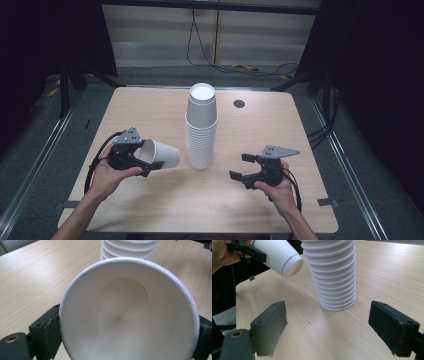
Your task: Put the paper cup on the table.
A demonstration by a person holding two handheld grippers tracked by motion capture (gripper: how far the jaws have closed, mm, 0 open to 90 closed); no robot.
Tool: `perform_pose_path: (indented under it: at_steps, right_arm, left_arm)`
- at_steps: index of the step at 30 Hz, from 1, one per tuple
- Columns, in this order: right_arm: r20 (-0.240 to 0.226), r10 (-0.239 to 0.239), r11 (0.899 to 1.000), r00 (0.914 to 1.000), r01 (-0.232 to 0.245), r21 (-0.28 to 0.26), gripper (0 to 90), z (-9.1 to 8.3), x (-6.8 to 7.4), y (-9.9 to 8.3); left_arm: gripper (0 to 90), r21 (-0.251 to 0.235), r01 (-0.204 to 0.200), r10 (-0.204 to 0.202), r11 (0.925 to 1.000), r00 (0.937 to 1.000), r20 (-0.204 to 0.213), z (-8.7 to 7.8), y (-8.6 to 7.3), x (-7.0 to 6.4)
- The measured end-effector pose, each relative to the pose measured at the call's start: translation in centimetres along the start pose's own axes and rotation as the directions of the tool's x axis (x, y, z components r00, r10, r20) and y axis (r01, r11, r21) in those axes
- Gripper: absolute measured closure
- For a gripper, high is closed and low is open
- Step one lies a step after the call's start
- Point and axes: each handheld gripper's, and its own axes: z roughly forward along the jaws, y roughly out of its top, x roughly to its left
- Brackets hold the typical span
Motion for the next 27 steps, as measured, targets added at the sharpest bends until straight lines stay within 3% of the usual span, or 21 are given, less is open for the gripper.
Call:
perform_pose_path:
  at_steps: [10,17,22,25,27]
  right_arm:
    - [0.017,0.008,1.000,0.9998,-0.008,-0.004,15.5,-0.5,-0.2,-0.3]
    - [0.015,0.007,1.000,0.9999,-0.007,0.000,15.5,-0.4,-0.1,-0.3]
    - [0.018,0.006,1.000,0.9998,-0.006,0.005,15.3,-0.5,-0.1,-0.4]
    - [0.020,0.004,1.000,0.9998,-0.004,0.006,15.4,-0.5,0.0,-0.4]
    - [0.022,-0.002,1.000,0.9998,0.002,0.009,15.5,-0.4,0.1,-0.4]
  left_arm:
    - [8.1,0.050,0.030,-0.027,0.9983,0.9967,-0.077,-0.3,0.2,1.2]
    - [7.9,0.091,0.053,-0.040,0.9945,0.9895,-0.139,-1.2,0.3,2.4]
    - [8.2,0.129,0.077,-0.053,0.9887,0.9824,-0.179,-1.5,0.2,3.1]
    - [8.2,0.149,0.091,-0.063,0.9847,0.9818,-0.179,-1.7,0.1,3.3]
    - [8.2,0.170,0.083,-0.049,0.9820,0.9801,-0.192,-1.8,0.1,3.4]
